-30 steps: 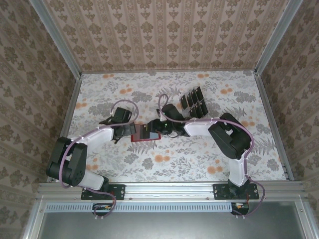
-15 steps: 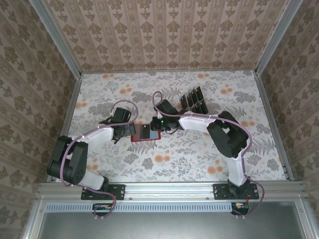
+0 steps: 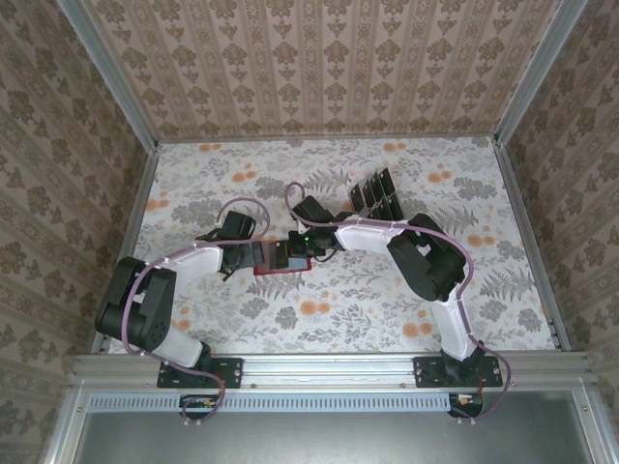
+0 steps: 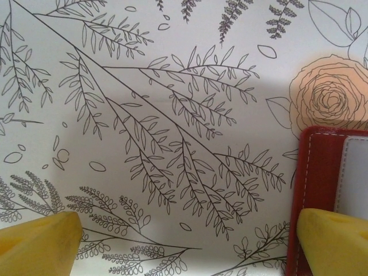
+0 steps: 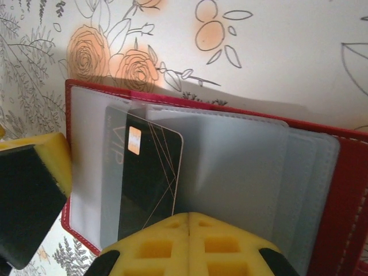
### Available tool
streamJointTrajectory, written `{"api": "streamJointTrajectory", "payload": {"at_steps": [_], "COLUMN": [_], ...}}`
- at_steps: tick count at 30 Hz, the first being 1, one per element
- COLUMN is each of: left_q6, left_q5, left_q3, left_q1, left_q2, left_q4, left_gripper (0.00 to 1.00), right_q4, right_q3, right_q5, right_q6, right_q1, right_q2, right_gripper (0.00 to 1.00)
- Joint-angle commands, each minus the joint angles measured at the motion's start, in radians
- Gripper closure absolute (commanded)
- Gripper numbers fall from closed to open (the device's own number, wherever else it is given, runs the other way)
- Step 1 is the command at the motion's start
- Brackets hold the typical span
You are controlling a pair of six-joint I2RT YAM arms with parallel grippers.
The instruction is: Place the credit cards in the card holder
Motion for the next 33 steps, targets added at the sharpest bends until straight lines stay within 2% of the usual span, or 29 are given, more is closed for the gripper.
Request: {"api": "streamJointTrajectory", "payload": {"at_steps": [1, 17, 26, 33], "left_q6": [0.011, 0.002, 0.005, -0.002], "left_q5": [0.017, 0.025, 0.034, 0.045], "left_q3": [-0.017, -0.022, -0.011, -0.018], "left_q1": [0.003, -0.012, -0.015, -0.026], "left_q2": [0.023, 0.032, -0.003, -0.036], "left_q4": [0.008, 0.019, -0.003, -0.02], "left_gripper": [0.01, 0.02, 0.02, 0.02], "right_q4": [-0.041, -0.076, -0.03, -0.041], "right_q3": [0.045, 0.129, -0.032, -0.091], "right_q5": [0.005, -0.01, 0.023, 0.016], "right_q6": [-0.015, -0.026, -0.034, -0.083], "right_q1": [0.014, 0.063, 0.026, -0.017], "right_q2": [0.033, 0.091, -0.019, -0.053], "right_gripper": [0.93, 0.93, 0.92, 0.92]}}
